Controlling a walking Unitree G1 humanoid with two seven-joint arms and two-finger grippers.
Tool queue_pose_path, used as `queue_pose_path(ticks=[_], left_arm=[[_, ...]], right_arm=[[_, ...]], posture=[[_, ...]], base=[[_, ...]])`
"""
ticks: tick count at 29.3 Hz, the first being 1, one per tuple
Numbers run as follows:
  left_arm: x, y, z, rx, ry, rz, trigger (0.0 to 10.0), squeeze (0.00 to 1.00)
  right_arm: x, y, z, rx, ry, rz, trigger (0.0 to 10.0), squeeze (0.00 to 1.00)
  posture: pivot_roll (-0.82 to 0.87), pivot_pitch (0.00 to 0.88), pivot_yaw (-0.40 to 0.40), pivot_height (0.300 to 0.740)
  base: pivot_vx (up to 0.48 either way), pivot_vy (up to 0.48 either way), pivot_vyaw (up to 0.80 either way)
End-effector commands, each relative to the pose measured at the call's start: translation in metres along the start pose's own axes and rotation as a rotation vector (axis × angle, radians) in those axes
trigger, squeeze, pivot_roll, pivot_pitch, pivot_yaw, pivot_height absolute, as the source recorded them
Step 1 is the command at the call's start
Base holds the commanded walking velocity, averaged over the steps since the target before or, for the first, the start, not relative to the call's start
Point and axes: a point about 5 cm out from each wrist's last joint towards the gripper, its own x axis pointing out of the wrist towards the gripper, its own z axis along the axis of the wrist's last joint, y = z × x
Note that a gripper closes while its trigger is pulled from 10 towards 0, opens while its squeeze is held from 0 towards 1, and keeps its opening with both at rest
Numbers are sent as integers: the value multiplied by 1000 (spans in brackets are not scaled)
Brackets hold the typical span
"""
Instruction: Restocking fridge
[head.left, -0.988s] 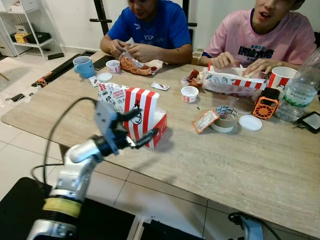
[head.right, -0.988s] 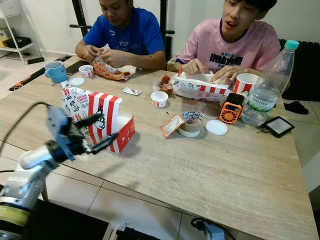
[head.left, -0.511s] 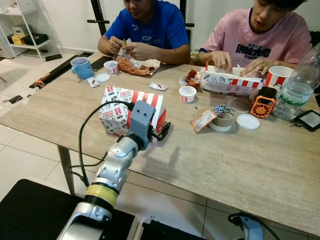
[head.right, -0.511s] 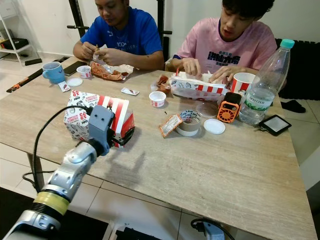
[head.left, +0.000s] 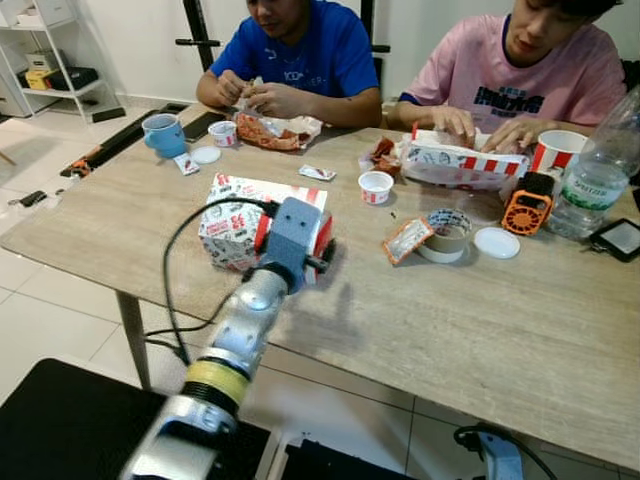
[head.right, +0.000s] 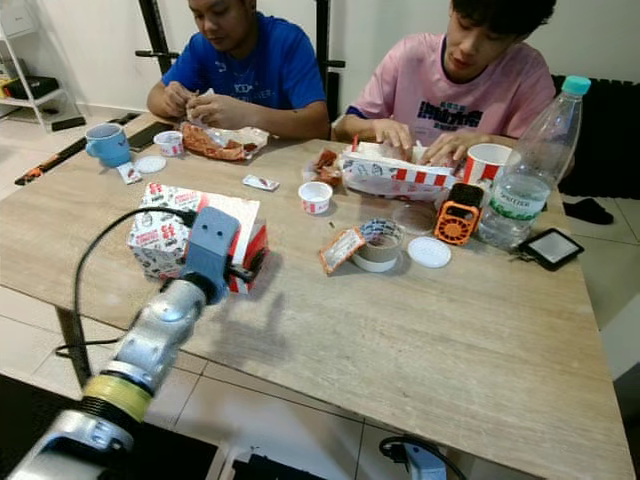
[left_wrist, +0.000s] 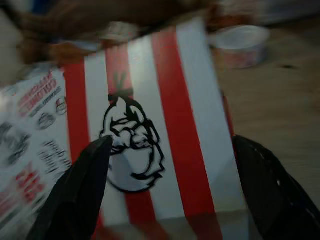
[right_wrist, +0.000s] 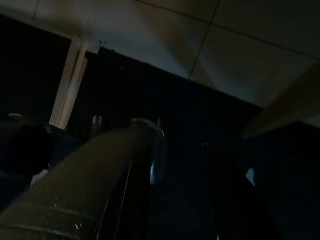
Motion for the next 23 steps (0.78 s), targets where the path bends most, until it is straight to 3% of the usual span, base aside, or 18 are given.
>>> queue_pose_path(ticks=[1,2,7,9,11,16,19,23], left_arm=[[-5,20,-13,49,73,35,10000,0],[-5,20,-13,49,73,35,10000,0],[-16,53,-29,111,155,110,10000,0],[-17,55,-31,110,161,113,10000,0],[-28,75,-37,146,194,128,10000,0],[-33,90,-36,162,202,166,10000,0],[-42,117,-31,212,203,268,10000,0],[-49,134,-32,283,222,353,10000,0]], right_arm=[[1,2,1,13,-9,-2,10000,0],[1,2,1,13,-9,-2,10000,0],[1,3,0,14,-8,-1,10000,0],[1,3,0,14,-8,-1,10000,0],[1,3,0,11,-6,-1,10000,0],[1,3,0,10,-7,-2,10000,0],[1,3,-1,4,-4,-4,10000,0],[1,2,-1,4,-3,-4,10000,0]], posture=[[-6,0,53,740],[-6,0,53,740],[-4,0,53,740],[-4,0,53,740],[-1,0,53,740],[0,0,52,740],[2,0,52,740],[2,0,49,740]], base=[[0,0,0],[0,0,0],[0,0,0],[0,0,0],[0,0,0],[0,0,0],[0,0,0],[0,0,0]])
